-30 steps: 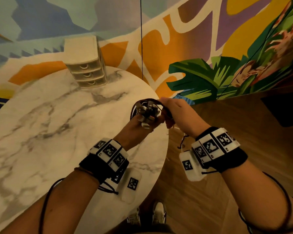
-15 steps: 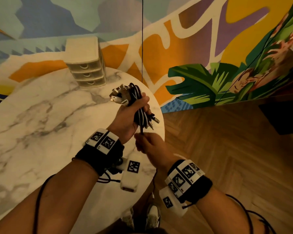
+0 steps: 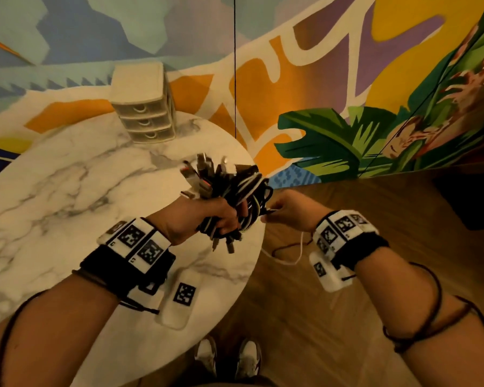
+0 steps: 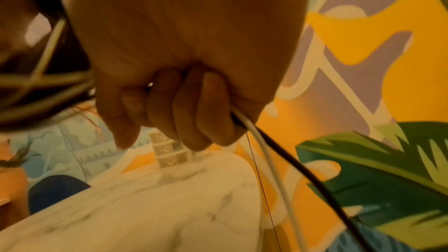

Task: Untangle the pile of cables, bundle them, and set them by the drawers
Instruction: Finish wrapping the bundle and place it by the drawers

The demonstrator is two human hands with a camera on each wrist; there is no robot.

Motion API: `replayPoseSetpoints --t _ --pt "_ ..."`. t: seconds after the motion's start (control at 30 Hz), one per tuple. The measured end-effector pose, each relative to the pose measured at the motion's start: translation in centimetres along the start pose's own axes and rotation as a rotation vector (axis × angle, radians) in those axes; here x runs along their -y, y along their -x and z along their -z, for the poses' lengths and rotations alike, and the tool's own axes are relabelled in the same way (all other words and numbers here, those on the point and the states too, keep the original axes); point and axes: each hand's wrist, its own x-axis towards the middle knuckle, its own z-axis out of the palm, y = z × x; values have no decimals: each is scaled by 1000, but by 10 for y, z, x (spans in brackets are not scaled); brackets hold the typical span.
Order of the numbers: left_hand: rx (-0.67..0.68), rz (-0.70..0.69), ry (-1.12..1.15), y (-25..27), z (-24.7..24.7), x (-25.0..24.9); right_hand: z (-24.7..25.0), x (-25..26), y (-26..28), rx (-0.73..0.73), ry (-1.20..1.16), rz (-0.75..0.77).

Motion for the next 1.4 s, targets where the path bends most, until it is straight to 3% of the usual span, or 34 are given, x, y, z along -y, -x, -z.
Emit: replayPoseSetpoints --t 0.23,0.4,0.47,0.57,0.67,0.73,0.93,1.0,1.1,1.17,1.23,1.3,1.4 --pt "30 64 -512 -3 -18 -11 36 23 17 25 110 -26" --pt "-61 95 -682 -4 -13 12 50 31 27 -74 84 -15" --pt "-155 111 -725 -6 -15 21 49 38 30 -104 98 6" --pt "-242 47 -504 -12 -28 20 38 49 28 -181 110 20" --pt "-302 48 -448 -20 -34 20 23 54 26 -268 -29 11" --pt "-350 83 -296 -21 -38 15 15 59 28 -278 -131 13" --pt "-483 84 123 -24 -35 9 -11 76 38 -291 -147 119" --pt "-473 68 103 -24 -29 11 -11 74 37 -350 -188 81" --pt "-430 8 68 -14 -24 12 7 56 31 -558 -401 -3" --pt "-340 2 91 0 -17 16 25 42 27 -664 -523 -55" --pt "-176 26 59 15 -13 12 38 33 24 -679 -602 -114" --pt "-40 80 -115 22 -13 5 44 28 19 -665 -652 -133" --pt "-27 166 -386 24 -22 -7 43 33 13 -644 -650 -152"
